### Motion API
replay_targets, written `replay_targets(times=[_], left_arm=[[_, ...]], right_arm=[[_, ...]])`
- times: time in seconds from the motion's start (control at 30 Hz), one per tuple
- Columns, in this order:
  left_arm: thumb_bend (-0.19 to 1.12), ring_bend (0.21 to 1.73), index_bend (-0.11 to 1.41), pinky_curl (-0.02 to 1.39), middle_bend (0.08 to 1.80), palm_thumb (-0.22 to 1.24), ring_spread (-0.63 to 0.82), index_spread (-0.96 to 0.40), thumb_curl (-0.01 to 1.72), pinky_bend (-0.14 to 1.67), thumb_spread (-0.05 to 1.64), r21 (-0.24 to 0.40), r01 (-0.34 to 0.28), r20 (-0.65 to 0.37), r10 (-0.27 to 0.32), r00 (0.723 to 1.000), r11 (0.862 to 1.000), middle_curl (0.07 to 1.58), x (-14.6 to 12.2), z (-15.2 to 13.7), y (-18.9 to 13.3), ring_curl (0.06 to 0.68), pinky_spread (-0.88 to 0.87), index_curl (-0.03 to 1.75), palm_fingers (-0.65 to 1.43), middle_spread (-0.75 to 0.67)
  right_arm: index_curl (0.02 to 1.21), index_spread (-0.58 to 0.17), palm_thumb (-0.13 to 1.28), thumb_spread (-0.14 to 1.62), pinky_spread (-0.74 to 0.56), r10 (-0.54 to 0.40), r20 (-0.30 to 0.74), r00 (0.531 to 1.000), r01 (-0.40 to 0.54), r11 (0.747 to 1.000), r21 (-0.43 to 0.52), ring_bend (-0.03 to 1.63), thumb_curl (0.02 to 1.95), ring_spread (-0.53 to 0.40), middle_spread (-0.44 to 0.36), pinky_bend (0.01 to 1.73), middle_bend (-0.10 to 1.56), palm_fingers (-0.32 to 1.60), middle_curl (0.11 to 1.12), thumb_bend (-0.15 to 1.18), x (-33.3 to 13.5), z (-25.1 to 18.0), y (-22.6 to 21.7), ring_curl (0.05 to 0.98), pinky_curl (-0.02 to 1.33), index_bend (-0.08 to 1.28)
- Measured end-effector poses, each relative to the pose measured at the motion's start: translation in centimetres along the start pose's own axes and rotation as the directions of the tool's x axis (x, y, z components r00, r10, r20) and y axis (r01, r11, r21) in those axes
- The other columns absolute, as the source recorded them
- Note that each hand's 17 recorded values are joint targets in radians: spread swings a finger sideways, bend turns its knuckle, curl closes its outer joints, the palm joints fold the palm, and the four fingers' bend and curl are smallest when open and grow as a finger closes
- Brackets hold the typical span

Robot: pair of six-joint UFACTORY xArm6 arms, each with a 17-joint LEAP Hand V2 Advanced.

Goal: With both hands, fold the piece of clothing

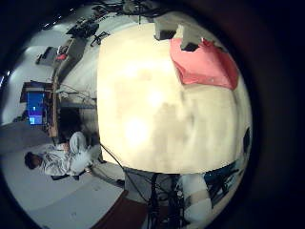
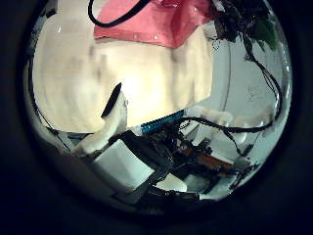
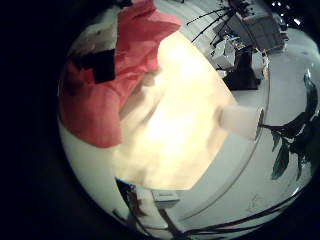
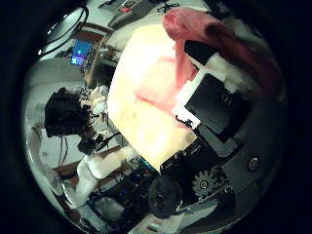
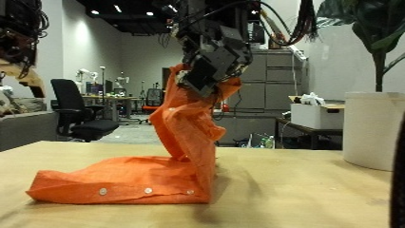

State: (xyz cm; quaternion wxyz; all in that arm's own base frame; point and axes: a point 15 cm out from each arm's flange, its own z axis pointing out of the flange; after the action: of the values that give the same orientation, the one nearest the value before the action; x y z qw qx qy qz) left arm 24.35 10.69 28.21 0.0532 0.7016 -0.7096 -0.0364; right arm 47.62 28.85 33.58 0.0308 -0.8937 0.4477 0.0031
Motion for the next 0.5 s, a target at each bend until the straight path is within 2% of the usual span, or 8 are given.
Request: replay_targets(times=[0.27,0.33,0.37,0.43,0.47,0.5], left_arm=[[-0.02,0.53,0.17,0.32,0.18,0.56,0.29,0.00,0.35,0.32,1.07,0.019,0.041,-0.005,-0.041,0.999,0.999,0.31,-0.9,-0.2,0.9,0.207,0.29,0.35,0.18,0.16],[-0.02,0.53,0.17,0.32,0.18,0.56,0.29,0.00,0.35,0.33,1.07,0.021,0.045,-0.016,-0.044,0.999,0.999,0.31,-0.5,0.0,1.1,0.207,0.29,0.35,0.18,0.16],[-0.02,0.53,0.17,0.32,0.18,0.56,0.29,0.00,0.35,0.33,1.07,0.021,0.045,-0.018,-0.044,0.999,0.999,0.31,-0.4,0.0,1.1,0.207,0.29,0.35,0.18,0.16],[-0.02,0.53,0.17,0.32,0.18,0.56,0.28,0.00,0.35,0.33,1.07,0.022,0.047,-0.019,-0.046,0.999,0.999,0.31,-0.5,0.1,1.2,0.207,0.28,0.35,0.18,0.16],[-0.02,0.54,0.17,0.32,0.18,0.56,0.28,0.00,0.35,0.33,1.07,0.023,0.051,-0.019,-0.051,0.999,0.998,0.31,-0.6,0.1,1.2,0.208,0.28,0.35,0.18,0.16],[-0.02,0.54,0.17,0.32,0.18,0.56,0.28,0.00,0.35,0.33,1.07,0.026,0.055,-0.018,-0.055,0.998,0.998,0.31,-0.7,0.0,1.4,0.207,0.28,0.35,0.18,0.16]], right_arm=[[0.66,-0.214,1.10,0.87,-0.24,-0.074,0.023,0.997,0.072,0.995,0.071,1.44,1.12,-0.172,-0.091,1.20,1.34,1.21,0.62,-0.01,-5.4,3.6,-4.2,0.598,0.81,1.21],[0.66,-0.214,1.02,0.88,-0.25,-0.070,0.067,0.995,0.067,0.996,0.055,1.44,1.11,-0.174,-0.094,1.18,1.34,1.21,0.62,-0.04,-6.6,5.3,-4.4,0.592,0.80,1.20],[0.65,-0.217,0.93,0.89,-0.26,-0.062,0.095,0.994,0.057,0.997,0.053,1.43,1.08,-0.178,-0.098,1.16,1.33,1.20,0.61,-0.09,-7.3,6.0,-4.6,0.585,0.79,1.18],[0.64,-0.223,0.90,0.94,-0.30,-0.052,0.148,0.988,0.047,0.998,0.038,1.41,1.02,-0.187,-0.107,1.12,1.30,1.20,0.60,-0.04,-8.4,7.4,-4.8,0.571,0.76,1.15],[0.62,-0.249,0.90,0.99,-0.40,-0.046,0.175,0.984,0.041,0.999,0.031,1.37,0.98,-0.208,-0.122,1.06,1.26,1.11,0.58,-0.02,-8.8,8.1,-4.9,0.544,0.71,1.03],[0.60,-0.271,0.92,1.00,-0.43,-0.048,0.200,0.978,0.044,0.999,0.025,1.35,0.97,-0.227,-0.144,1.04,1.24,1.08,0.57,-0.01,-9.0,8.6,-4.9,0.533,0.70,1.00]])
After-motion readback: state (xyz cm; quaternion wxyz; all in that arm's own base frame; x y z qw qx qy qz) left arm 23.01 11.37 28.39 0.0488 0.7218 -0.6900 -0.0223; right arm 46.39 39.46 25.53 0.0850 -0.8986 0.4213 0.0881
